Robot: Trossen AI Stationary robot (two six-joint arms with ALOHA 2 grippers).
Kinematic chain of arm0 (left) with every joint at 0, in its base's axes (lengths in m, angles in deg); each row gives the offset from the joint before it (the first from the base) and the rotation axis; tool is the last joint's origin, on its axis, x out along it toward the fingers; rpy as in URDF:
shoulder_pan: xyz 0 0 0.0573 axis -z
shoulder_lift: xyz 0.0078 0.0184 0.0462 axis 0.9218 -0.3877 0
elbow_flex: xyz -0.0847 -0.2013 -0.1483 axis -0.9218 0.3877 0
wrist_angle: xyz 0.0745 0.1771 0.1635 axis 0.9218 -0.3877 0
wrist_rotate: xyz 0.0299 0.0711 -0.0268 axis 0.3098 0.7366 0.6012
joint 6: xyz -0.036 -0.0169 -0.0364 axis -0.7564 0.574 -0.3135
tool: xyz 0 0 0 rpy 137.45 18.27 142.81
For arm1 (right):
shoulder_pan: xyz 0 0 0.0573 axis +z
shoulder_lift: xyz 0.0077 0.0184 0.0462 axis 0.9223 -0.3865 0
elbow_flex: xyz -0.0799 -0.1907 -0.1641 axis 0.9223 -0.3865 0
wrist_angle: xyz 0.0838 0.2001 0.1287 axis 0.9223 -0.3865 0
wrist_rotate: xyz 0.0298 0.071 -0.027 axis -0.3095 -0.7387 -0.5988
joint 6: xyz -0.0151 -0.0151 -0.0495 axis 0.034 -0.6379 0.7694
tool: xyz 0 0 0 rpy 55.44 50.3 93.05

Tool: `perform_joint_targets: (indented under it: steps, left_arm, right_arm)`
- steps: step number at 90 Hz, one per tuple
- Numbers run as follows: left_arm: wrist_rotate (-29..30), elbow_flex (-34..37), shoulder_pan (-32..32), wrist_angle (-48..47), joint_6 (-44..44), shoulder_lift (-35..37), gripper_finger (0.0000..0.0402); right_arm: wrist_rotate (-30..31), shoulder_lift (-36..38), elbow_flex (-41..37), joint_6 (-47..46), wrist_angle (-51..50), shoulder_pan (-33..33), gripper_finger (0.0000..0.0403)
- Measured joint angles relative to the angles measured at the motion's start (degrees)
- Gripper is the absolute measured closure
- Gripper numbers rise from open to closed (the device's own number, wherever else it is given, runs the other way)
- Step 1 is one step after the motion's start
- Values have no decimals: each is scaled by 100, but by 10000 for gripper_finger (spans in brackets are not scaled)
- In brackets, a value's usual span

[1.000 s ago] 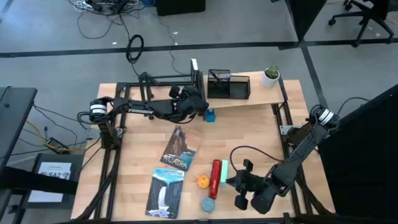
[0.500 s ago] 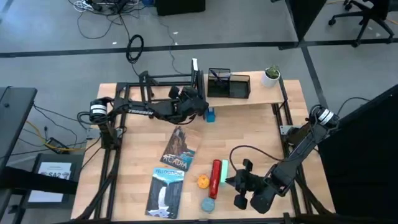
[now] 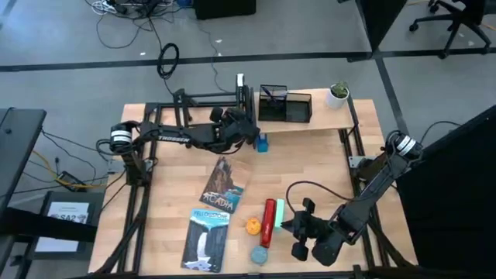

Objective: Stock shelves
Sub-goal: Put the black book on the book shelf, then put the light blue book on the book shelf

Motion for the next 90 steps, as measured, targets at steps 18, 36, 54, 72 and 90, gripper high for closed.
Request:
perform_joint_targets:
  steps: [18,36,54,72,90]
  left_arm:
    - [-187,-2,38,-283,-35,209,193]
    - [-223,-2,171,-319,117,292,193]
    - [-275,-11,526,-204,456,755,193]
    - [-177,-11,1039,-167,608,1411,193]
    - [-924,-13,1956,-384,129,1872,193]
  right_arm:
    - [1,0,0,-2,13,-20,403]
    - [2,0,0,-1,33,-37,403]
    - [1,0,0,25,34,-37,403]
    - [1,0,0,52,26,-72,403]
    - [1,0,0,55,9,-101,403]
